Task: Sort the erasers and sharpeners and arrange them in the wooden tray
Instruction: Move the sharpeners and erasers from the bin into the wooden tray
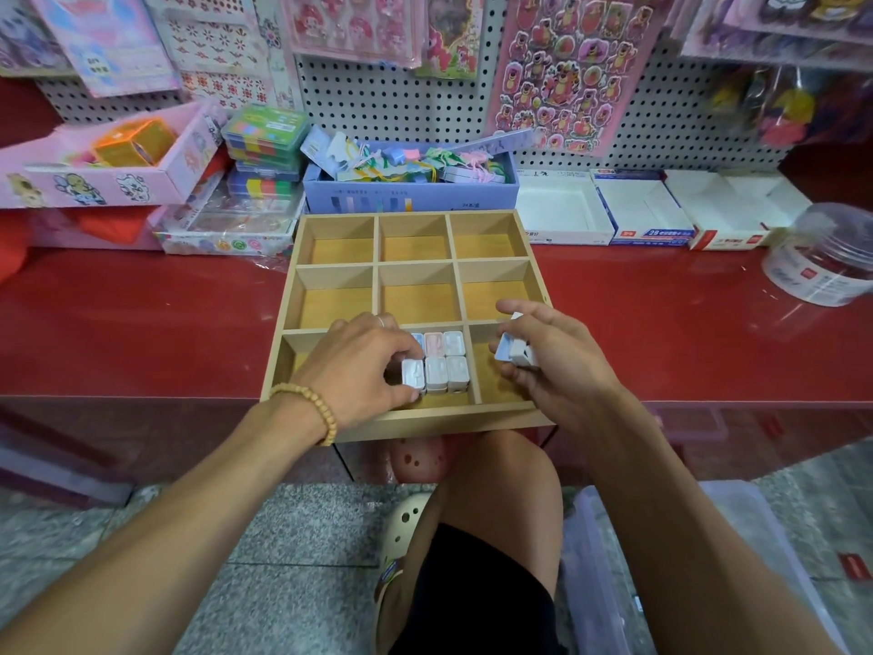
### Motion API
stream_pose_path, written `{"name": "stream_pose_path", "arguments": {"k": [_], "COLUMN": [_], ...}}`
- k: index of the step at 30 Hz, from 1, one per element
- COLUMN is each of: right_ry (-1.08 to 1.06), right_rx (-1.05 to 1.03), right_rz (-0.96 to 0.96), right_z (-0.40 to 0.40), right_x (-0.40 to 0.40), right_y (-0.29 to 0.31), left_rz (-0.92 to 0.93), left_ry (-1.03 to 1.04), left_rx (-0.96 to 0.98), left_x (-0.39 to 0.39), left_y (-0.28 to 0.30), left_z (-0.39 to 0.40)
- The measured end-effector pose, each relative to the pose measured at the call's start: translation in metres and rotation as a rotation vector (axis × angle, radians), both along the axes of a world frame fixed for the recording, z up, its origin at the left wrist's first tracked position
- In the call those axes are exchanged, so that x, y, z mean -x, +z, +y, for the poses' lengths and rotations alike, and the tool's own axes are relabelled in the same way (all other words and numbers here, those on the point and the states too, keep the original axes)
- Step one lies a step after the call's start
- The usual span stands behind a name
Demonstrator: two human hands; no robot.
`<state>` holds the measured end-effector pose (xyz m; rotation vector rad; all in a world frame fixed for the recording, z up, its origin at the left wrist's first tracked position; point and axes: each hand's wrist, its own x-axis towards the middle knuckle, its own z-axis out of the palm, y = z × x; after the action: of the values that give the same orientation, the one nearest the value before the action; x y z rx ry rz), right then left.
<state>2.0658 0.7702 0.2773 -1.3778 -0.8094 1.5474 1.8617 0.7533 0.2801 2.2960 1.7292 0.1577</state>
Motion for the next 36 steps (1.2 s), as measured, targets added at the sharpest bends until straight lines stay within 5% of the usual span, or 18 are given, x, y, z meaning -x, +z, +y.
{"name": "stream_pose_path", "arguments": {"k": [10, 18, 36], "right_ry": [-0.007, 0.066, -0.047], "right_rx": [0.008, -0.021, -0.028], "right_rz": [0.026, 0.127, 0.012], "right_z": [0.000, -0.003, 0.004], "right_x": [-0.001, 0.004, -0.001], "right_y": [0.000, 0.003, 0.001], "left_rz": [0.082, -0.497, -0.563], "left_ry": [-0.029, 0.000, 0.028], "left_rx": [-0.035, -0.090, -0.118], "left_x": [-0.004, -0.028, -0.033], "left_y": [-0.007, 0.013, 0.014], "left_z": [0.004, 0.006, 0.022]}}
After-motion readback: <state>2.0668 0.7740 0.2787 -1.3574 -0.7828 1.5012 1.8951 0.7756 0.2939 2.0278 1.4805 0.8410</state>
